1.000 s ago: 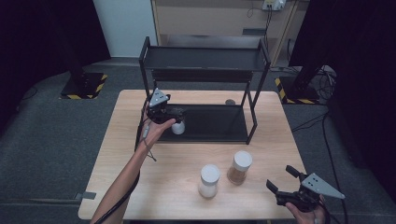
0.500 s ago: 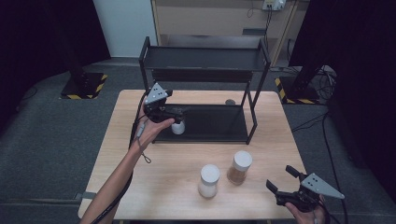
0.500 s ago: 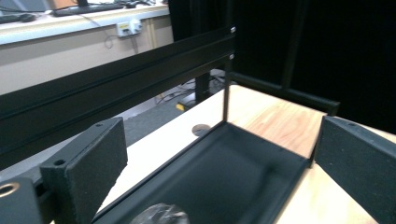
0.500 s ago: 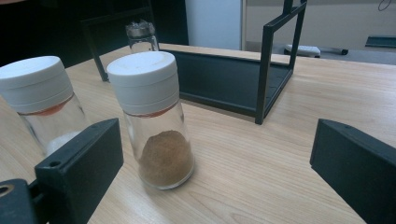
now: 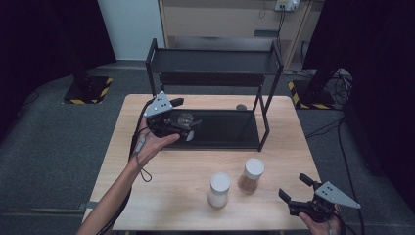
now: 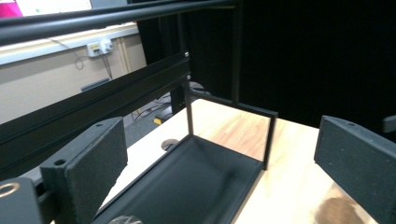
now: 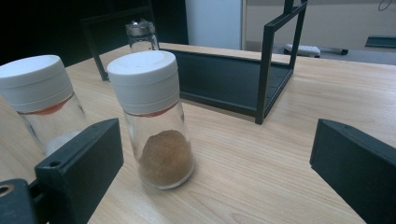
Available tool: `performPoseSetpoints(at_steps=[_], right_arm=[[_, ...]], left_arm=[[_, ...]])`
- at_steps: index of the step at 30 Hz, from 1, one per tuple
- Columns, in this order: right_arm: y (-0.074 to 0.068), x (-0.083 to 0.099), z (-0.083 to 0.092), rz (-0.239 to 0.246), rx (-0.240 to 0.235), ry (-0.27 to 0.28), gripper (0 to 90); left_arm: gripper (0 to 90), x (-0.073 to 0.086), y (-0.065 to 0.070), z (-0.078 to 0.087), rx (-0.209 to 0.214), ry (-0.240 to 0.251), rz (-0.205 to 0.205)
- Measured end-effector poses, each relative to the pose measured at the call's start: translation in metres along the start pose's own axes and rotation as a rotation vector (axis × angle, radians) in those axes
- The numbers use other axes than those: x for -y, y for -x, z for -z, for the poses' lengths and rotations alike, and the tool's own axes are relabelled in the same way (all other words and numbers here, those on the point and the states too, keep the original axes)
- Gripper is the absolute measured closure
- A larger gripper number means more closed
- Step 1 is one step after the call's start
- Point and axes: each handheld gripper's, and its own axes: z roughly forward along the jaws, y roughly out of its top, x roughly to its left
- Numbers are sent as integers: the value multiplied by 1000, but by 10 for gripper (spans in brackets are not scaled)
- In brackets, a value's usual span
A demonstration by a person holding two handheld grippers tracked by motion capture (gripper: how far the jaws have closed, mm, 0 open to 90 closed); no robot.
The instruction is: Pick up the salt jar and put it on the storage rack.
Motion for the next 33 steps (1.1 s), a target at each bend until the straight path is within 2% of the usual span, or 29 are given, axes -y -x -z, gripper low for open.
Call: performPoseSetpoints(at_steps=[6,10,14,19,21,23,25,29,31,33], right_arm=[[0,0,0,1,0,-1,31],[0,0,0,2,0,-2,31],[-1,-1,0,2,1,-3,31],[-1,-1,-1,4,3,-6,31],[-1,-1,-1,4,3,-6,31],[-1,-1,-1,4,5,-7,31],[-2,-1,-1,5,6,-8,31],[-2,-1,-1,6,7,-8,30],[-2,-1,-1,5,7,-8,31],[-2,-1,-1,6,8,-9,31]], left_arm=[[14,2,13,17,7,6,-33],[14,10,23,30,8,22,-46],[12,23,32,43,8,46,-31],[11,37,43,61,-13,59,-38],[11,43,45,67,-7,70,-16],[11,49,50,73,-16,76,-18],[11,55,53,78,-10,88,-3],[11,66,63,87,-26,83,-12],[11,70,69,91,-45,70,-30],[11,79,73,95,-49,77,-17]])
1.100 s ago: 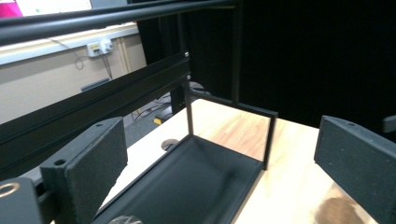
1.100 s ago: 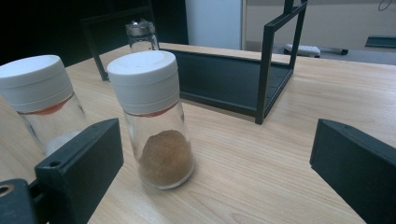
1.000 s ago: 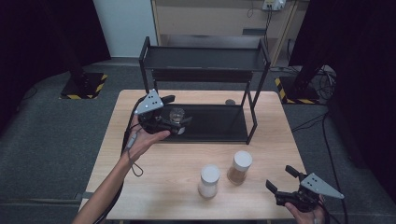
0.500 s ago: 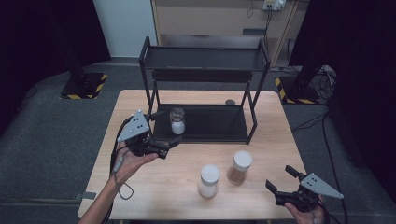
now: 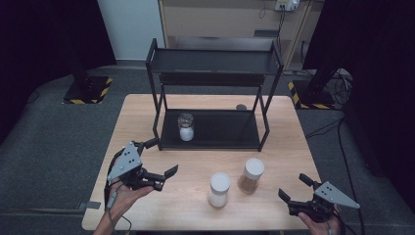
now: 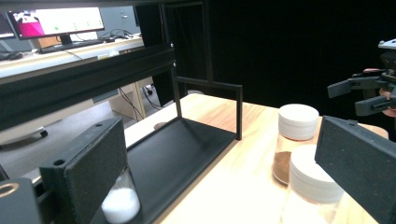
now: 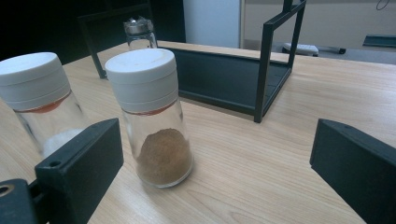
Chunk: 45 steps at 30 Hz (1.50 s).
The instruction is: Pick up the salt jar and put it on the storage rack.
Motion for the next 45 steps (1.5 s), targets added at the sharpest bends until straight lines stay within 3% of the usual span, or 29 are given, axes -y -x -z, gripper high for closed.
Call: performPoseSetpoints(at_steps=[13,27,32,39,42,45], right_arm=[[-1,0,2,1,8,-2,31],[-3,1,4,1,16,-2,31],[-3,1,4,1,16,-3,31],[-3,1,4,2,13,-3,32],[-3,1,4,2,14,-5,32],[-3,1,4,1,15,-4,32]], left_arm=[[9,45,15,22,-58,-8,32],[8,85,12,42,-143,-47,94],[9,97,10,41,-152,-47,124],[10,104,7,44,-167,-77,85],[9,110,3,46,-162,-59,110],[8,113,-3,48,-142,-52,109]])
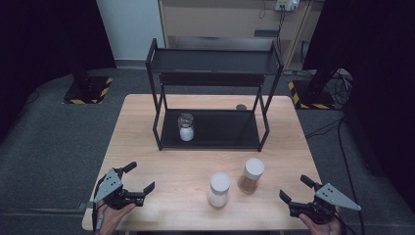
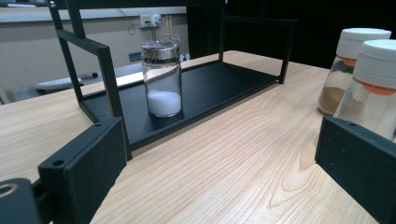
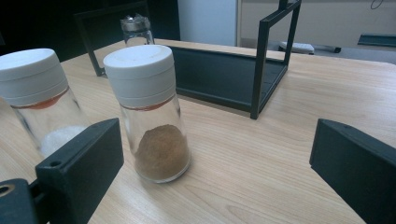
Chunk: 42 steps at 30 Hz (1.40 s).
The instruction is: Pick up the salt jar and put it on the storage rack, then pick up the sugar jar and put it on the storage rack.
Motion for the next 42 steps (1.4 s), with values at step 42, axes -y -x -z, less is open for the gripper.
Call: performPoseSetpoints(at_steps=[42], right_arm=[[-4,-14,3,26,-77,-12,43]], left_arm=[[4,7,-17,-5,74,-2,41]])
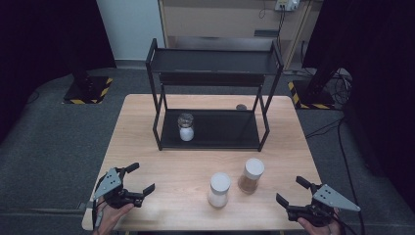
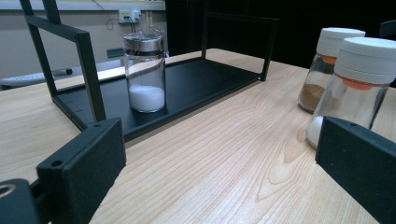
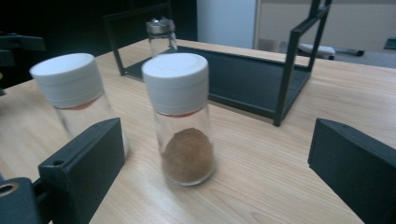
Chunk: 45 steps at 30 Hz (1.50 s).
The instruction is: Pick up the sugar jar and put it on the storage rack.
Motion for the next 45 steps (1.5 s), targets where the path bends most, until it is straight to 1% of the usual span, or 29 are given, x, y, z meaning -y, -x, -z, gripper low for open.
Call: performPoseSetpoints(at_steps=[6,11,13,20,23,29,38,45], right_arm=[[-3,-11,1,7,-49,17,40],[-9,-23,-3,27,-93,38,38],[-10,-26,-4,24,-112,45,38],[-18,-39,-15,44,-159,40,37],[-16,-41,-22,29,-192,43,37],[-20,-47,-36,48,-226,33,34],[-27,-58,-63,81,-289,8,34],[-34,-63,-84,98,-332,-18,35]], left_arm=[[2,-1,1,-1,-4,-7,-8],[0,-1,1,-1,-6,-11,-9],[0,-2,1,-1,-4,-15,-8],[0,-2,1,-2,1,-20,-12],[0,-3,2,-2,2,-24,-15],[0,-4,2,-2,4,-31,-21],[0,-4,2,-3,7,-34,-21],[0,-4,2,-3,9,-35,-20]])
